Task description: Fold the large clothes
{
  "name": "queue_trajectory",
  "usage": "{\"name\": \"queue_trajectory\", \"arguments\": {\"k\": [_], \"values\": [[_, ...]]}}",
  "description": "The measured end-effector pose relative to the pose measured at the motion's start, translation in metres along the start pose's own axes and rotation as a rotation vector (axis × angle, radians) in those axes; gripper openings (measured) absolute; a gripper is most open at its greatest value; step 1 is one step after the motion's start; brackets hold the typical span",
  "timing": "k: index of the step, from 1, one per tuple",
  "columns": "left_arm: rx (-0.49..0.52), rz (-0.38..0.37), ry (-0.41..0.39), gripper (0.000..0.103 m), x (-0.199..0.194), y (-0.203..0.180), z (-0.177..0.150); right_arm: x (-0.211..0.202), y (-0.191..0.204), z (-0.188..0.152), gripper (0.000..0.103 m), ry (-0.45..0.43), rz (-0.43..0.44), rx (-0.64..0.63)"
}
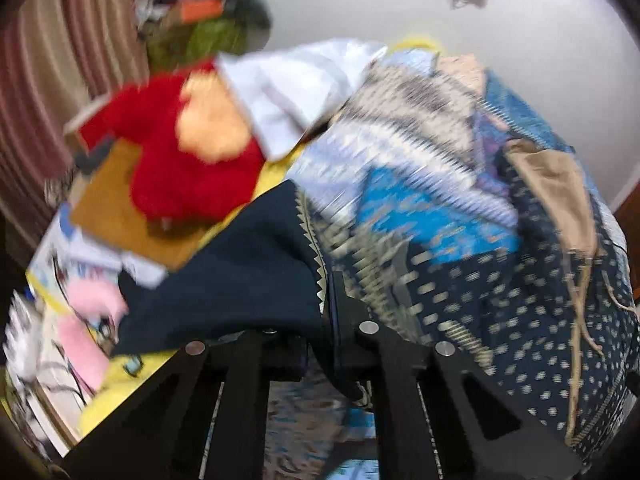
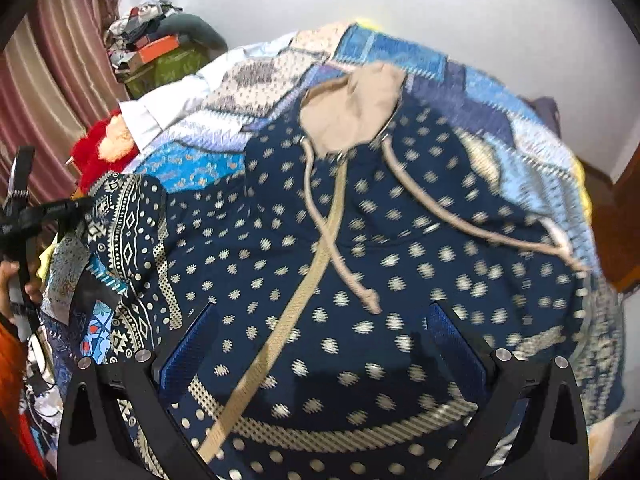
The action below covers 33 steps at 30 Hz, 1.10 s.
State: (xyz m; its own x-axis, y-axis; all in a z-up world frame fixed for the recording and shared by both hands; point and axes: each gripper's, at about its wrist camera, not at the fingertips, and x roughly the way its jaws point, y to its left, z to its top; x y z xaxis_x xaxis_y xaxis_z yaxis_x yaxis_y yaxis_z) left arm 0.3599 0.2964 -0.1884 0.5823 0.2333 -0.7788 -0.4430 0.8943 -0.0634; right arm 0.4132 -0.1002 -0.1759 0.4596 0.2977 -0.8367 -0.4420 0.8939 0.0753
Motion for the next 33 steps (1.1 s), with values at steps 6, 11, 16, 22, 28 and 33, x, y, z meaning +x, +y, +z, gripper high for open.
{"name": "queue_trajectory", "arguments": {"k": [6, 11, 16, 22, 28, 33], "values": [[0.147, -0.104, -0.075, 0.008, -0.041, -0.081, 0.002, -0.049, -0.022, -0.002, 0.103, -0.078, -0.024, 0.025], [0.249, -0.138, 0.049, 0.008, -0.015, -0.144, -0.035, -0.086, -0.034, -0.014, 0.103, -0.113, -0.027, 0.053], [0.207, -0.201, 0.305, 0.031, 0.028, -0.148, -0.084, -0.119, -0.039, -0.035, 0.103, -0.149, -0.062, 0.03], [0.148, -0.245, 0.347, 0.064, 0.006, -0.106, -0.109, -0.139, -0.042, -0.055, 0.103, -0.157, -0.096, -0.006], [-0.07, -0.218, 0.188, 0.089, -0.035, -0.01, -0.083, -0.134, -0.03, -0.061, 0.103, -0.163, -0.085, -0.022], [-0.358, -0.192, 0.16, 0.084, -0.01, 0.072, -0.075, -0.119, -0.01, -0.059, 0.103, -0.151, -0.055, -0.047]]}}
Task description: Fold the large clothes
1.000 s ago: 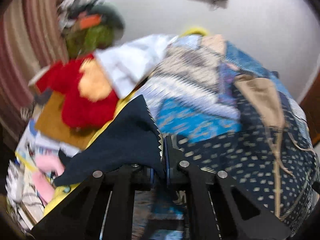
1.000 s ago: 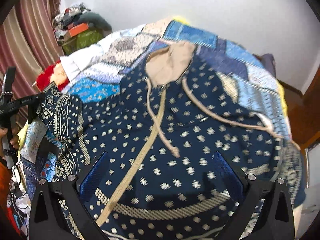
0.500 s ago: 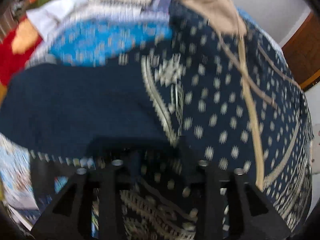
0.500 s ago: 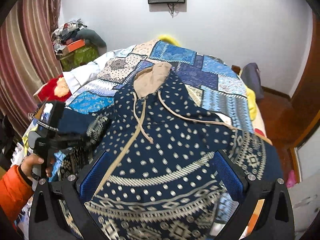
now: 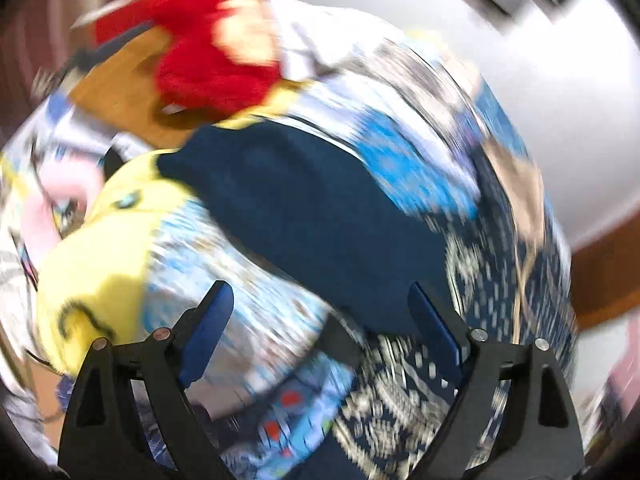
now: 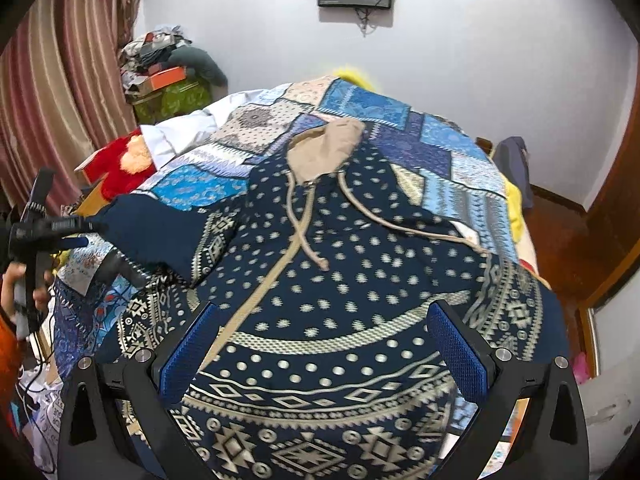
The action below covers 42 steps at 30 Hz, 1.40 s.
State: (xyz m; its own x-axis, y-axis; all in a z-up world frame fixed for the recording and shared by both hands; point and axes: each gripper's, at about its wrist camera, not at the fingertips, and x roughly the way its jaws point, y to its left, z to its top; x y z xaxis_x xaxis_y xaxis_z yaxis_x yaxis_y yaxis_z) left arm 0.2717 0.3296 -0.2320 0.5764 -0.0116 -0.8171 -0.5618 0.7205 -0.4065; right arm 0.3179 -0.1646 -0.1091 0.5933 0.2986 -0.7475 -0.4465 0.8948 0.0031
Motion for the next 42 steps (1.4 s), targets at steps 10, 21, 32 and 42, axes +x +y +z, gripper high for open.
{"name": "queue_trajectory", "arguments": {"k": [10, 21, 32, 42], "values": [[-0.051, 0.126, -0.039, 0.006, 0.053, 0.004, 0.053, 0.008, 0.015, -0.001, 0.103, -0.041, -0.03, -0.044], [0.433, 0.037, -0.26, 0.002, -0.03, -0.193, 0.034, 0.006, -0.04, -0.011, 0.103, -0.017, -0.084, 0.112], [0.866, -0.23, -0.169, 0.002, -0.028, -0.404, -0.109, -0.051, -0.096, -0.027, 0.103, -0.112, -0.118, 0.231], [1.038, -0.189, 0.32, 0.008, 0.075, -0.413, -0.238, -0.068, -0.152, -0.066, 0.103, -0.041, -0.203, 0.304]]}}
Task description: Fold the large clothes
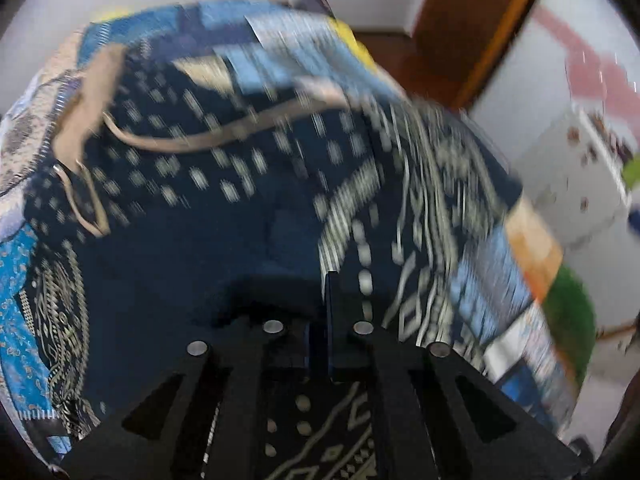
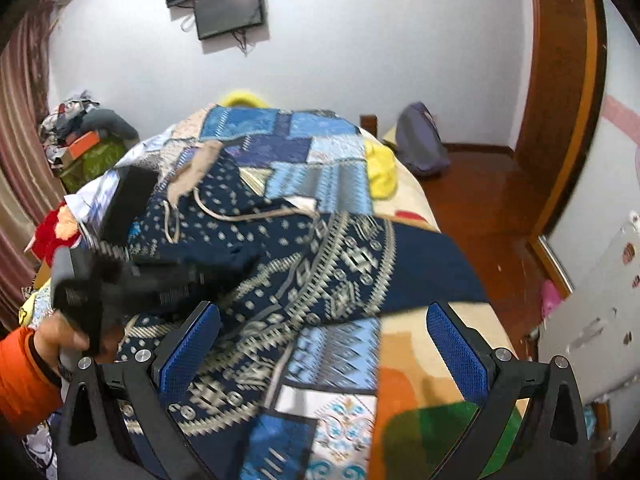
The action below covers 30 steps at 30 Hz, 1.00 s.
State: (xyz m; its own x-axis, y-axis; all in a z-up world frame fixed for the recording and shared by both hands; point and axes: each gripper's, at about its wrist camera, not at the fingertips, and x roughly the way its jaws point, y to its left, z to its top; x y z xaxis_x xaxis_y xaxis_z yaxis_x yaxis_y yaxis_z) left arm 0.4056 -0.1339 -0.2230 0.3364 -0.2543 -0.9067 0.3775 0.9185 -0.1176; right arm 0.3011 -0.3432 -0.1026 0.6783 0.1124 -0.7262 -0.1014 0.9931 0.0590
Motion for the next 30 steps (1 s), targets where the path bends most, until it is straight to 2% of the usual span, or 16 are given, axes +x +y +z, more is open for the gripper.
{"name": "queue_trajectory", "arguments": {"k": [1, 2, 3, 4, 5, 6, 9, 11, 12, 16, 18, 21, 24, 28, 30], "values": [[0.017, -0.001, 0.008, 0.01, 0.0, -0.002, -0.004, 0.002, -0.002, -0.002, 0.103, 0.009, -0.004, 0.001], [0.034, -0.008, 0.013, 0.02, -0.003, -0.003, -0.008, 0.004, -0.003, -0.004, 0.103, 0.016, -0.005, -0.001], [0.05, -0.021, 0.012, 0.039, -0.011, -0.001, -0.014, 0.006, -0.002, -0.005, 0.103, 0.026, -0.004, -0.006], [0.055, -0.025, -0.002, 0.05, -0.02, 0.001, -0.018, 0.009, -0.002, -0.006, 0.103, 0.034, -0.003, -0.011], [0.054, -0.022, -0.027, 0.068, -0.029, 0.006, -0.021, 0.012, 0.0, -0.006, 0.103, 0.04, -0.001, -0.016], [0.048, -0.012, -0.078, 0.078, -0.044, 0.013, -0.027, 0.015, 0.004, -0.005, 0.103, 0.045, 0.003, -0.021], [0.002, 0.042, -0.18, 0.094, -0.081, 0.047, -0.04, 0.028, 0.021, -0.002, 0.103, 0.056, 0.027, -0.045], [-0.051, 0.108, -0.21, 0.095, -0.093, 0.078, -0.049, 0.039, 0.037, 0.002, 0.103, 0.064, 0.05, -0.073], [-0.076, 0.175, -0.211, 0.095, -0.097, 0.099, -0.056, 0.044, 0.044, 0.003, 0.103, 0.072, 0.056, -0.085], [-0.177, 0.314, -0.14, 0.095, -0.084, 0.162, -0.083, 0.079, 0.087, 0.011, 0.103, 0.124, 0.111, -0.174], [-0.227, 0.34, -0.094, 0.095, -0.07, 0.189, -0.093, 0.096, 0.106, 0.012, 0.103, 0.157, 0.125, -0.219], [-0.321, 0.33, -0.025, 0.095, -0.039, 0.224, -0.111, 0.129, 0.136, 0.012, 0.103, 0.223, 0.13, -0.308], [-0.36, 0.358, 0.019, 0.095, -0.012, 0.24, -0.12, 0.17, 0.162, 0.008, 0.103, 0.329, 0.13, -0.396], [-0.401, 0.366, -0.028, 0.095, -0.002, 0.242, -0.128, 0.204, 0.166, 0.003, 0.103, 0.414, 0.092, -0.437], [-0.383, 0.381, -0.036, 0.095, -0.001, 0.24, -0.128, 0.207, 0.156, 0.008, 0.103, 0.415, 0.093, -0.397]]}}
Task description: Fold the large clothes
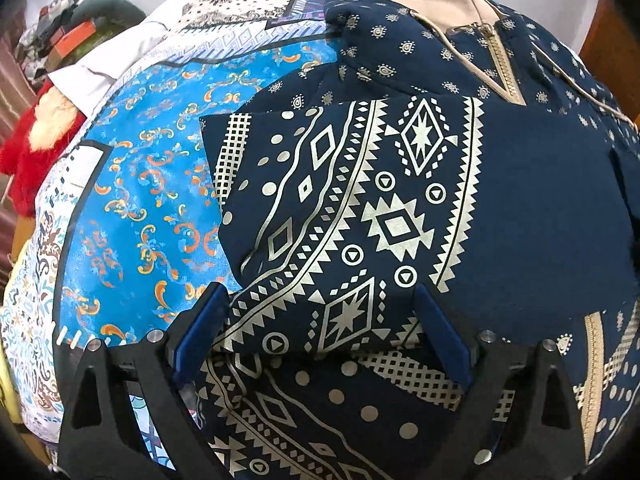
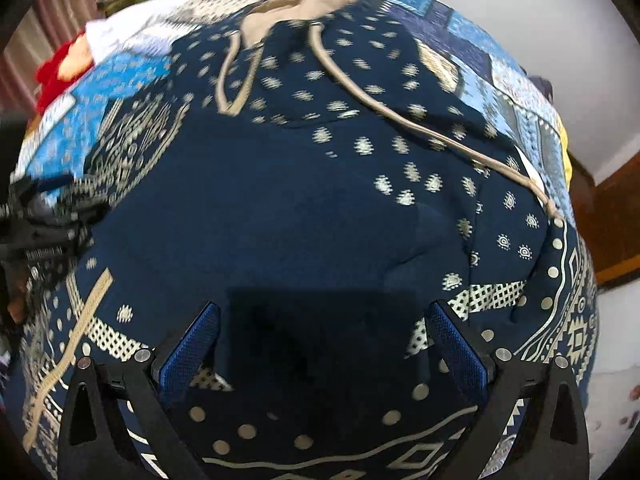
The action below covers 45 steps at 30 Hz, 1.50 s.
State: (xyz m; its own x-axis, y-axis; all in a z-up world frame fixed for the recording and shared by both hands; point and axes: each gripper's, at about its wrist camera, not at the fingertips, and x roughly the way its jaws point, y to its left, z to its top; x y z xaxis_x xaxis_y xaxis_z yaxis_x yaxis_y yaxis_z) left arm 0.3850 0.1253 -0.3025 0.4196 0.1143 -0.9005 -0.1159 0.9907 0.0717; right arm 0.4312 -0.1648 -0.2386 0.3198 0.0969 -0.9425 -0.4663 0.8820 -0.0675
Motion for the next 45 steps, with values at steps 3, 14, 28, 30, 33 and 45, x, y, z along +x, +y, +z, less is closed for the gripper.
{"name": "queue_trajectory", "arguments": {"k": [3, 14, 28, 30, 33, 45], "values": [[0.027, 0.023, -0.012, 0.095, -0.001, -0.005, -0.003, -0.007, -0.026, -0.001, 0.103, -0.032, -0.09, 0.075], [0.004, 0.051, 0.026, 0.095, -0.012, -0.016, -0.004, -0.059, -0.144, -0.064, 0.103, -0.081, -0.335, 0.282], [0.049, -0.138, -0.057, 0.095, -0.08, -0.094, 0.059, -0.073, -0.258, -0.156, 0.103, -0.129, 0.003, 0.735], [0.06, -0.171, -0.046, 0.095, -0.077, -0.114, 0.066, -0.064, -0.265, -0.16, 0.103, -0.136, 0.054, 0.776], [0.1, -0.194, -0.021, 0.095, -0.066, -0.149, 0.072, -0.041, -0.278, -0.16, 0.103, -0.134, 0.13, 0.864], [0.155, -0.251, 0.008, 0.1, -0.032, -0.212, 0.076, 0.01, -0.316, -0.14, 0.066, -0.237, 0.226, 1.03]]}}
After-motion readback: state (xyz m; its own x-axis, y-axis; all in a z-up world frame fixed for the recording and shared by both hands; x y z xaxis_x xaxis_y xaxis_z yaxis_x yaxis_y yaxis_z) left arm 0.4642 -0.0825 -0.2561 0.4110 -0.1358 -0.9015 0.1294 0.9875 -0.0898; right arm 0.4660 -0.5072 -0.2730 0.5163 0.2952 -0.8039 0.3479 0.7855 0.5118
